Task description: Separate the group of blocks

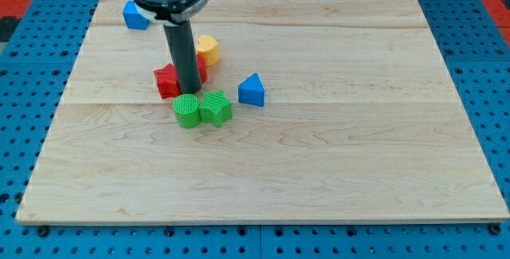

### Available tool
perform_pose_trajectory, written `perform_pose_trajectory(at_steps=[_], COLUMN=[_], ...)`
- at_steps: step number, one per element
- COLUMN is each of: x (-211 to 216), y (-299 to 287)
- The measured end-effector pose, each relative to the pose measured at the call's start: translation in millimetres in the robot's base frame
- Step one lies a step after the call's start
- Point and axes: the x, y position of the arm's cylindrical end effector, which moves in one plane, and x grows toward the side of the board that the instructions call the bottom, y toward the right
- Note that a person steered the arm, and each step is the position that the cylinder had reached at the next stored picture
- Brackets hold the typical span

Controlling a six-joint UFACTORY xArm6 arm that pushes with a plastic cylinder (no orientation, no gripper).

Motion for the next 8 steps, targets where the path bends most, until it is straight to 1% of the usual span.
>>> perform_pose_trajectory(at_steps=[2,4,5,6,7,8], x=[-47,-122,-131,-147,-147,-147], y=[-4,-11,-54,-27,-5,49])
